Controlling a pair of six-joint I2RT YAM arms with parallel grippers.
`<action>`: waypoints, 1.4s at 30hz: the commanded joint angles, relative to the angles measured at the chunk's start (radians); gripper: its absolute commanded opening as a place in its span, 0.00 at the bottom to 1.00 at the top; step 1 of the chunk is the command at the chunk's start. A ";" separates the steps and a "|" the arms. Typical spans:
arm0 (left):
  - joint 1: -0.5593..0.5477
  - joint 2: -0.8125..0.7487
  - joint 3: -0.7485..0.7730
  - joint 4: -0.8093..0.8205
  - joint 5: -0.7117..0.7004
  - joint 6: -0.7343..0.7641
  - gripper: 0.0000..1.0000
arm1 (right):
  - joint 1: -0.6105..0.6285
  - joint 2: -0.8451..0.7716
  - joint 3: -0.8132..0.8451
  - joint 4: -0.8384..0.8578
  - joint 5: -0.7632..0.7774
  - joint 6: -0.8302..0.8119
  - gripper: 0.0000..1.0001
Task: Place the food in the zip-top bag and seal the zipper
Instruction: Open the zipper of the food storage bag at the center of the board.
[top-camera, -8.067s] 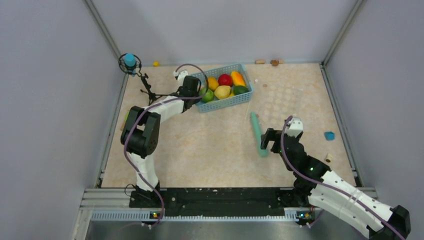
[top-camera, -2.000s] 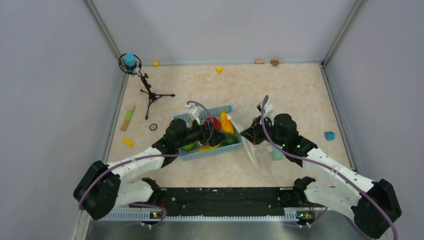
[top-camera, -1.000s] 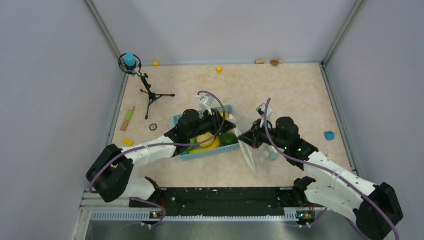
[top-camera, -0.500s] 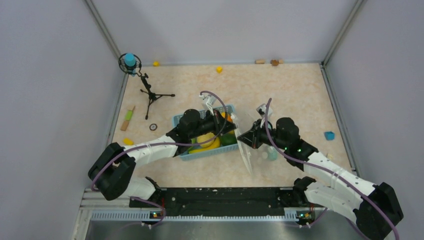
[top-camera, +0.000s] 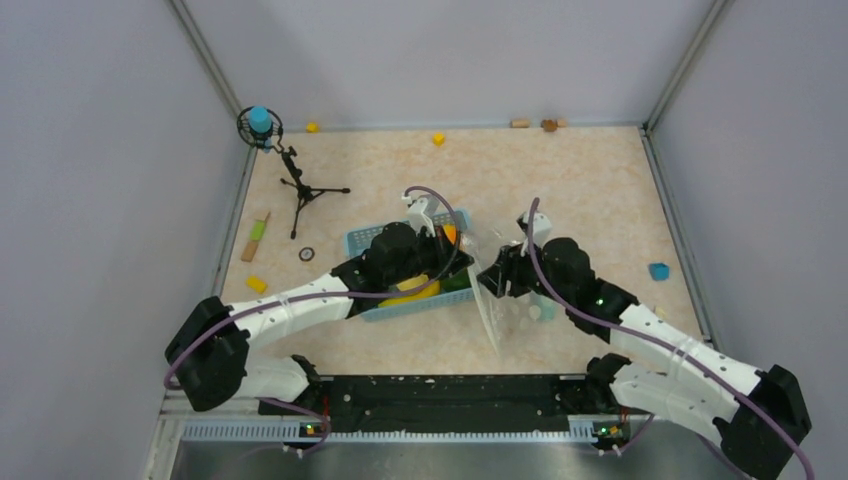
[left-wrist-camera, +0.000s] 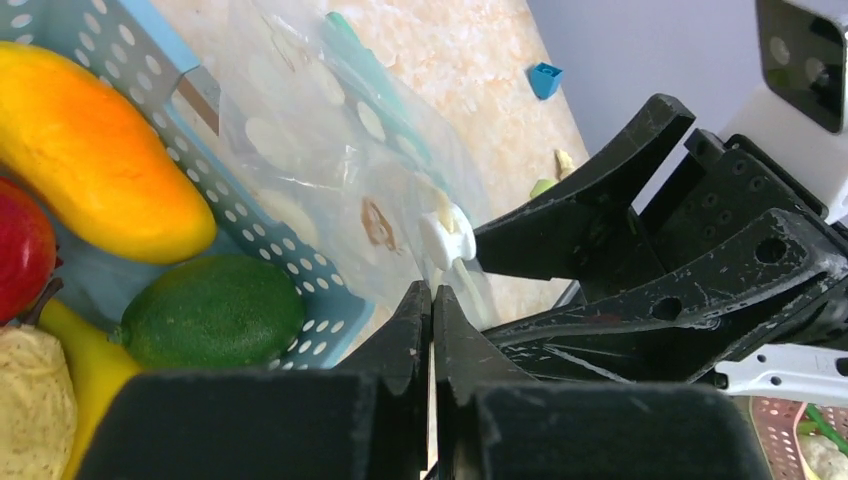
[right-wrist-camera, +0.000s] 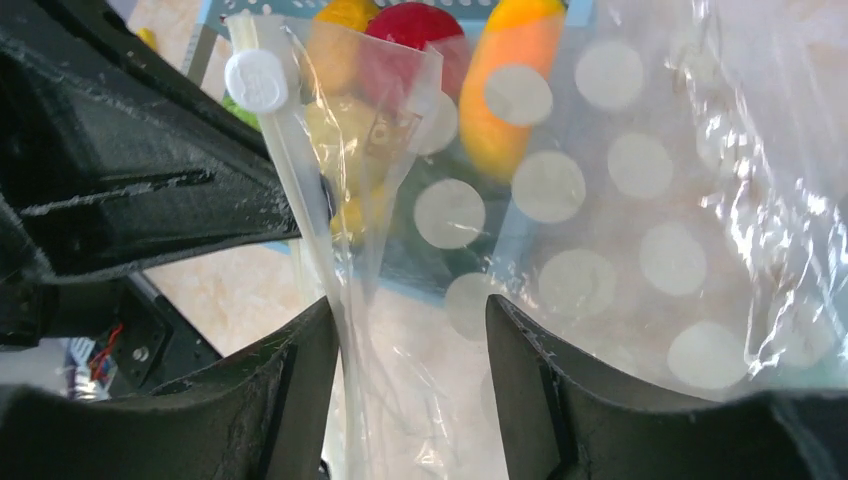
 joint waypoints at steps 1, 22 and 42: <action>-0.018 -0.049 0.049 -0.097 -0.090 -0.004 0.00 | 0.091 0.043 0.099 -0.075 0.244 -0.029 0.56; -0.062 -0.070 0.133 -0.278 -0.246 -0.046 0.00 | 0.423 0.274 0.255 -0.262 0.862 0.026 0.57; -0.065 -0.008 0.199 -0.381 -0.368 0.018 0.00 | 0.451 0.268 0.326 -0.581 1.185 0.233 0.22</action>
